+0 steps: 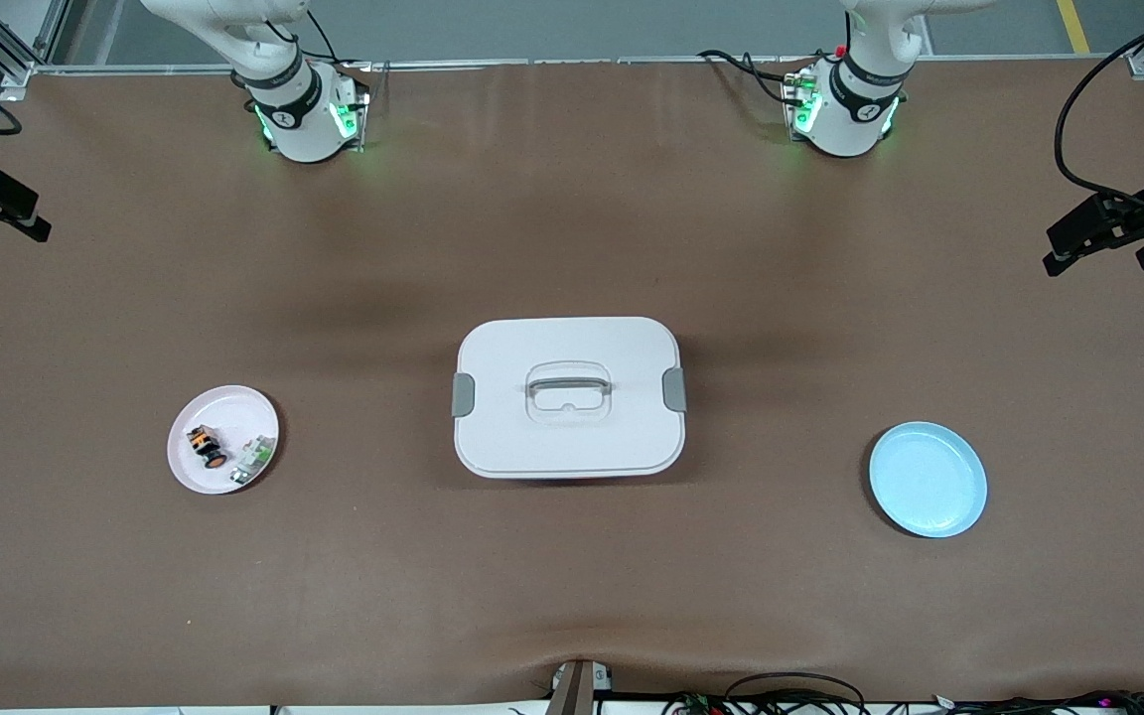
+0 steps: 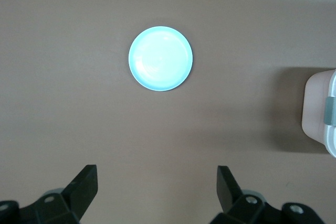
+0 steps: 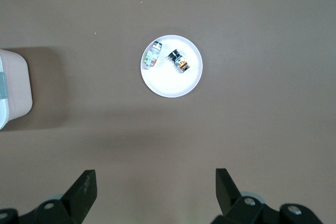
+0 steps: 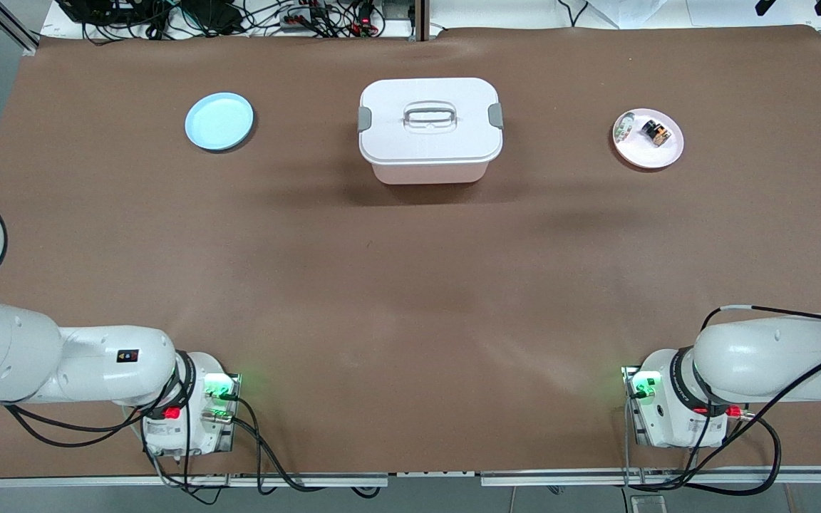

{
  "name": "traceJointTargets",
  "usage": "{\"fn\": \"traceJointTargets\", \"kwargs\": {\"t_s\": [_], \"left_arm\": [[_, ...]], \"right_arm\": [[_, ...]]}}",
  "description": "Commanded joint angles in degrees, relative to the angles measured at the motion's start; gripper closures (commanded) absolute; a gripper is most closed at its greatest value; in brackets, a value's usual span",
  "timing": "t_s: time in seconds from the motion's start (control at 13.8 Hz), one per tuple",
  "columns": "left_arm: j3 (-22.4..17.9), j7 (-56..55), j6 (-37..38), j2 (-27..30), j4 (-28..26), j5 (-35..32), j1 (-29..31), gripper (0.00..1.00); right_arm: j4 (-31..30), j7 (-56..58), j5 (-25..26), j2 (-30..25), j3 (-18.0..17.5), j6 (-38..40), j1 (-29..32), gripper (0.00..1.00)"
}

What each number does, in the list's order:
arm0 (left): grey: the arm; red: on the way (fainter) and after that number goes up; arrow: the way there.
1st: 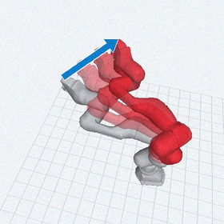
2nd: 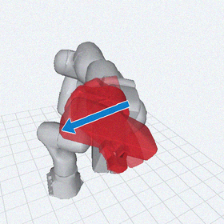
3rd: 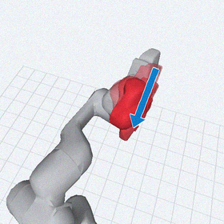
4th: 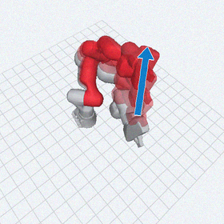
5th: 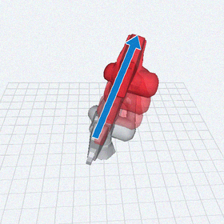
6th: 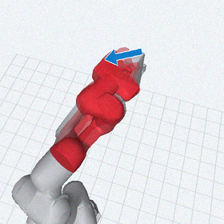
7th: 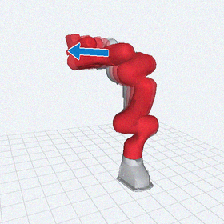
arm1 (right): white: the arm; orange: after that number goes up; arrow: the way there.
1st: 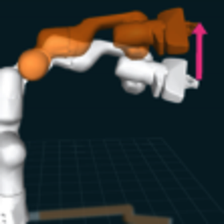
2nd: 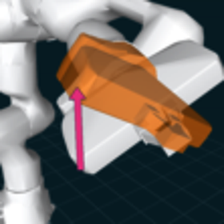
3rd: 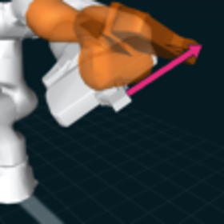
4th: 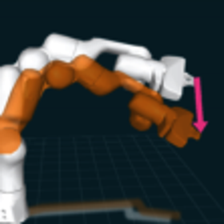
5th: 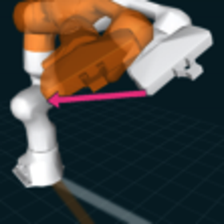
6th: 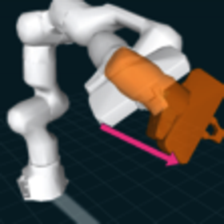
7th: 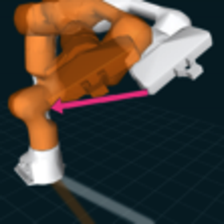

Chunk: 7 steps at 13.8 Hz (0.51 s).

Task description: Transfer orange switch to right arm and place

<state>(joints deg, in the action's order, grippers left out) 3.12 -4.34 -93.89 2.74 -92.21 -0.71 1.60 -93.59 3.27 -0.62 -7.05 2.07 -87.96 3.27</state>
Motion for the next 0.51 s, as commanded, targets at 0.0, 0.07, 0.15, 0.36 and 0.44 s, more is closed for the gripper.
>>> {"fn": "traceJointTargets", "kwargs": {"t_s": [0.0, 0.07, 0.15, 0.36, 0.44], "left_arm": [[0.21, 1.00, 0.37, -0.98, 1.42, 0.62, -0.11, 0.00], [1.17, 0.91, 0.37, -0.98, 1.51, 0.62, -0.20, 0.00], [2.58, 0.82, 0.37, -0.90, 1.51, 0.27, -0.11, 0.00], [3.90, 0.82, 0.37, -0.98, 1.51, 0.01, -0.20, 0.00], [3.99, 0.91, 0.37, -0.98, 1.51, 0.01, -0.02, 0.00]], "right_arm": [[-3.09, -0.90, 0.80, -2.53, -0.40, -1.16, 0.16, 0.00], [-2.92, -0.90, 0.80, -2.44, -0.40, -0.64, 0.16, 0.00], [-3.00, -0.90, 0.80, -2.35, -0.40, -0.29, 0.16, 0.00], [-2.83, -0.90, 0.62, -2.26, -0.40, -0.02, 0.25, 0.00], [-2.83, -0.90, 0.53, -2.26, -0.40, -0.11, 0.25, 0.00]]}}
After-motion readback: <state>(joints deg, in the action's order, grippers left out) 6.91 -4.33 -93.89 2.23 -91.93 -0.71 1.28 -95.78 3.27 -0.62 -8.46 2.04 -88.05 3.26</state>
